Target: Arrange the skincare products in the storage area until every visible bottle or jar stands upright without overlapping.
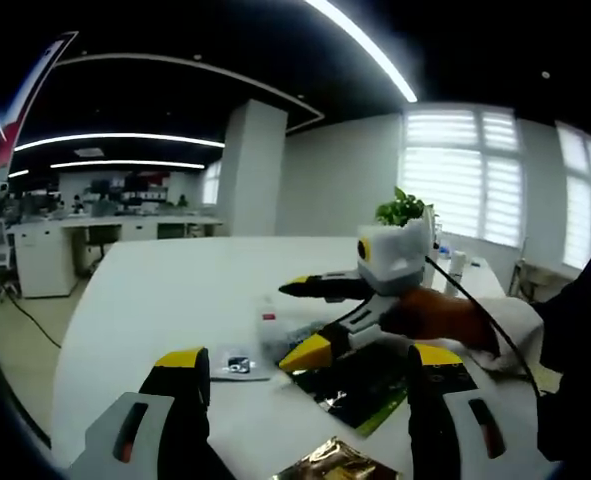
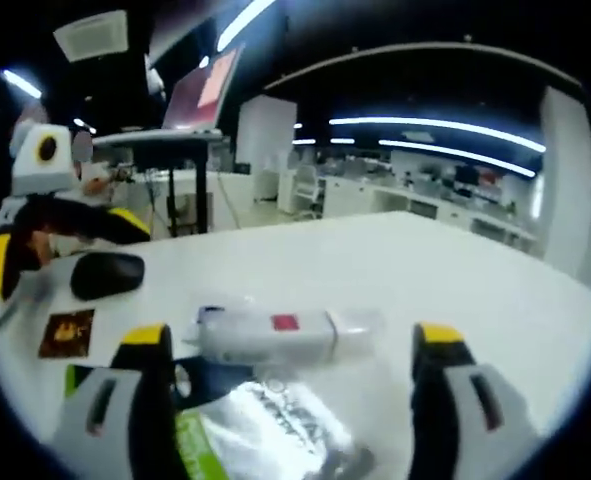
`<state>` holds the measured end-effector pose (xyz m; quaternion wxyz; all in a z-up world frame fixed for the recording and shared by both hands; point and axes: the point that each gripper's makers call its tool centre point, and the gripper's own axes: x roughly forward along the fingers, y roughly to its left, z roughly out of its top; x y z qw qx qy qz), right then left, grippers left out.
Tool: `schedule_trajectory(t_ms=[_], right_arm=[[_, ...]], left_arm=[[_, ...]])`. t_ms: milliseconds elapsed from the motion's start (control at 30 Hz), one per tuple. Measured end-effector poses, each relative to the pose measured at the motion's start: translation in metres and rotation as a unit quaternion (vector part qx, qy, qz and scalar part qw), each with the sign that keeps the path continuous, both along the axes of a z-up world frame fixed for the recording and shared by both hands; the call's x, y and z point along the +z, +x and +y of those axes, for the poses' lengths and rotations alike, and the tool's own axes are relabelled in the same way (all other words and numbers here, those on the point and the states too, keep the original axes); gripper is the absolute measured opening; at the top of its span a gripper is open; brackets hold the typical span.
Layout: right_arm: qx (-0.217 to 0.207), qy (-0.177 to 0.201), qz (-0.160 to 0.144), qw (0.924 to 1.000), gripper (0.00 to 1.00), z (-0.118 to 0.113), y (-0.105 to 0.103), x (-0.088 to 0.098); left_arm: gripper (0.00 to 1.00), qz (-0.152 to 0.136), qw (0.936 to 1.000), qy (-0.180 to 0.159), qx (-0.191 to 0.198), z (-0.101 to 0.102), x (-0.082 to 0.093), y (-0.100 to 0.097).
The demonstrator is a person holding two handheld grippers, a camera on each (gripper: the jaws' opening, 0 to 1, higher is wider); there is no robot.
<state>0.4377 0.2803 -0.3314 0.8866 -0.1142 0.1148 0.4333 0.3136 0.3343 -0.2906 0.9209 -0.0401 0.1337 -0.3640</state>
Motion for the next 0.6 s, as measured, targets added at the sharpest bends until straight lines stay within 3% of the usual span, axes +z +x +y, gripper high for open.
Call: schedule_trajectory(t_ms=[333, 600], right_arm=[[0.014, 0.022, 0.027, 0.9993, 1.0, 0.007, 0.011, -0.004], [0.029, 0.006, 0.025, 0.9993, 1.0, 0.013, 0.01, -0.01]], left_arm=[[0.83, 0.007, 1.0, 0.0, -0.001, -0.001, -0.006, 0.001], [0.83, 0.001, 1.0, -0.006, -0.002, -0.002, -0.003, 0.001]])
